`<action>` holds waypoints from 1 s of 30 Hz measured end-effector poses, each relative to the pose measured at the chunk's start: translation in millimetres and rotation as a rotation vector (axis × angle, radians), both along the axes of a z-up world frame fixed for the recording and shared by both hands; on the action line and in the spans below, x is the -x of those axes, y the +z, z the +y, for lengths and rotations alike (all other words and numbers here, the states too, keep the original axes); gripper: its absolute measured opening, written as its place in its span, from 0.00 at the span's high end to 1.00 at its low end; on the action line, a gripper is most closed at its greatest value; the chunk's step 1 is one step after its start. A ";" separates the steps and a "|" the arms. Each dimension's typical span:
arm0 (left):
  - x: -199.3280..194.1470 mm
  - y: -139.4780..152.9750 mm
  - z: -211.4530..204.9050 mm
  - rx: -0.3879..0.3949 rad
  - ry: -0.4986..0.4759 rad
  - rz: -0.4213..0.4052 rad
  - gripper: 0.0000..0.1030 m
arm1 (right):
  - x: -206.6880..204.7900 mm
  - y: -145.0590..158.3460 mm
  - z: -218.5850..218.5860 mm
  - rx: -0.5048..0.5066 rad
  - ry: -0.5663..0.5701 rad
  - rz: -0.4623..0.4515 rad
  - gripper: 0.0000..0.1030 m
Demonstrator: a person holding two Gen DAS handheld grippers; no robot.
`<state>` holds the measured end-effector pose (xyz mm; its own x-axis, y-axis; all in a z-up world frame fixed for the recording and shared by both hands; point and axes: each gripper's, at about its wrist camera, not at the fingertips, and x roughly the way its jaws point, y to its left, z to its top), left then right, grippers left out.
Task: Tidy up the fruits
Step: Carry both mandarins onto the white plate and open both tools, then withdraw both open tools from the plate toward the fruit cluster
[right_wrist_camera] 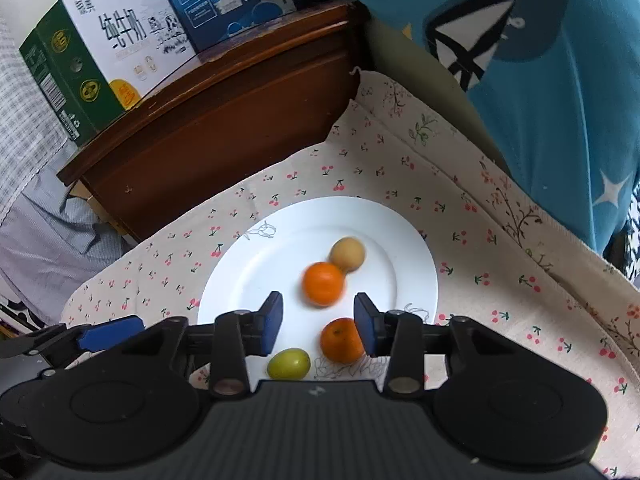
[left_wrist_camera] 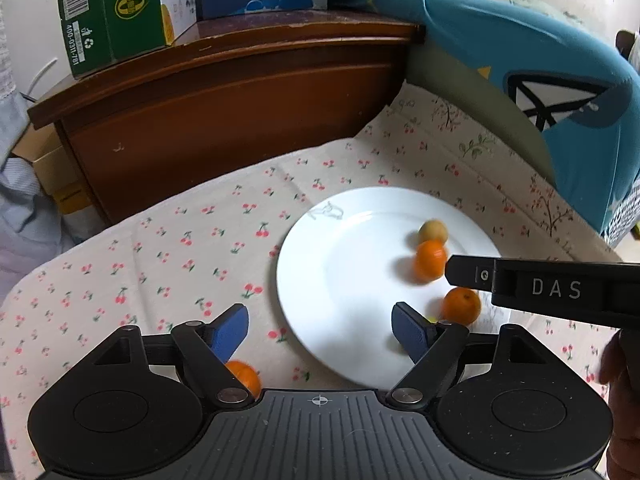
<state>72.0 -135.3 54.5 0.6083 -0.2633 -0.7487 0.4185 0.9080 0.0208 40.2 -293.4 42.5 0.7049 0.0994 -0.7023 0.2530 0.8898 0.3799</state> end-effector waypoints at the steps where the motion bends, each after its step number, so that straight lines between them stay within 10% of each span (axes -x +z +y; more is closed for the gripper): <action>1: 2.2 0.7 1.4 -0.007 0.004 0.003 0.22 | 1.7 1.1 1.3 0.003 0.001 -0.003 0.53; 15: 38.5 15.2 45.0 0.010 0.073 -0.028 0.13 | 37.6 20.0 19.7 0.028 0.007 -0.070 0.29; 30: 66.1 18.8 112.5 0.090 0.201 0.016 0.12 | 81.3 6.6 59.4 -0.014 0.127 -0.034 0.26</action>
